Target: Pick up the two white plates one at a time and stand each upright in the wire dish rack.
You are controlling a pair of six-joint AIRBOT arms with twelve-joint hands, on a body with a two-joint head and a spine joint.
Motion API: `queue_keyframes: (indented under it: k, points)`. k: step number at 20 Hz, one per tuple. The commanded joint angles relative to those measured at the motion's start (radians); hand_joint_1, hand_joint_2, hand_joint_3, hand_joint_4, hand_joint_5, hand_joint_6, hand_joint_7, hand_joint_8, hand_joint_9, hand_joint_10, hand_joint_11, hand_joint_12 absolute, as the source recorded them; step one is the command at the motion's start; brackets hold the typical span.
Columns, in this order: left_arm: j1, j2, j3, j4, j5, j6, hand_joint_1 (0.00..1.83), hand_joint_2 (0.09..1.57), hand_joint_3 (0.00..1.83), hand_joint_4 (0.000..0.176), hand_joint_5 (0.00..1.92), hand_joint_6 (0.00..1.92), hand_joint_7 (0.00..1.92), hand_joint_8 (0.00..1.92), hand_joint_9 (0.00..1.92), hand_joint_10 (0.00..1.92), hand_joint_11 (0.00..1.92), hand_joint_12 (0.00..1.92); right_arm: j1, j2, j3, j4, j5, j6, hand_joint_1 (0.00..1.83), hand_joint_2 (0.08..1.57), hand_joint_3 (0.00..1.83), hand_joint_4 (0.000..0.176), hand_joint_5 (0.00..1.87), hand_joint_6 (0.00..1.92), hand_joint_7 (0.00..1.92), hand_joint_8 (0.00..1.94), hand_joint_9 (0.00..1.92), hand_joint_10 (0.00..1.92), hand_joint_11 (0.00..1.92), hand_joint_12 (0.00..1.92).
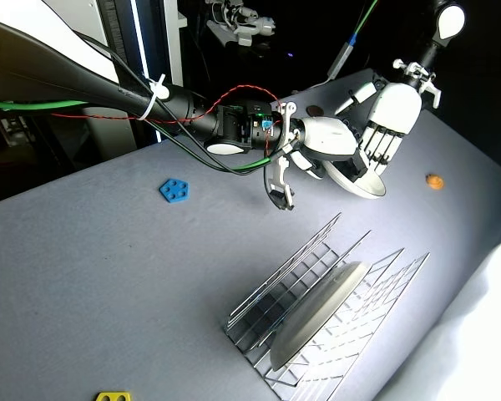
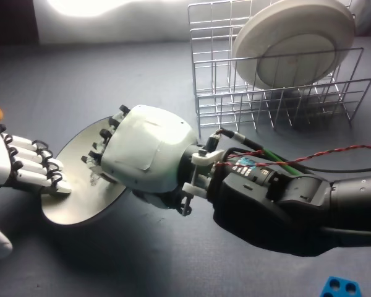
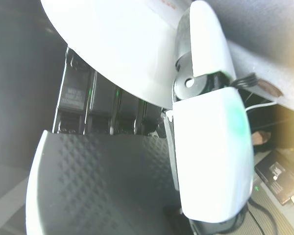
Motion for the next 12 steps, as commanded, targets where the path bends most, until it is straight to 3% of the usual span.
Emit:
queue_keyframes:
  k: [1, 3, 12]
  points:
    - [-0.018, 0.006, -0.004, -0.035, -0.021, -0.001, 0.00, 1.08, 0.00, 0.000, 0.15, 0.00, 0.15, 0.00, 0.14, 0.00, 0.00, 0.31, -0.007, 0.012, -0.008, -0.010, 0.077, -0.008, 1.37, 1.11, 0.00, 0.000, 0.90, 1.08, 0.98, 0.94, 0.96, 1.12, 0.76, 1.28]
    - [-0.052, 0.015, -0.005, -0.035, -0.022, -0.003, 0.00, 1.07, 0.00, 0.000, 0.13, 0.00, 0.13, 0.00, 0.11, 0.00, 0.00, 0.22, -0.009, 0.029, -0.031, -0.010, 0.077, -0.013, 1.37, 1.12, 0.00, 0.000, 0.88, 1.11, 0.95, 0.99, 0.95, 1.15, 0.74, 1.30]
    - [-0.158, 0.041, -0.002, -0.035, -0.021, -0.005, 0.00, 1.07, 0.00, 0.000, 0.12, 0.00, 0.11, 0.01, 0.09, 0.00, 0.00, 0.16, 0.012, 0.156, -0.168, 0.019, 0.078, -0.012, 1.37, 1.11, 0.00, 0.000, 0.91, 1.09, 0.97, 0.95, 0.96, 1.11, 0.77, 1.26]
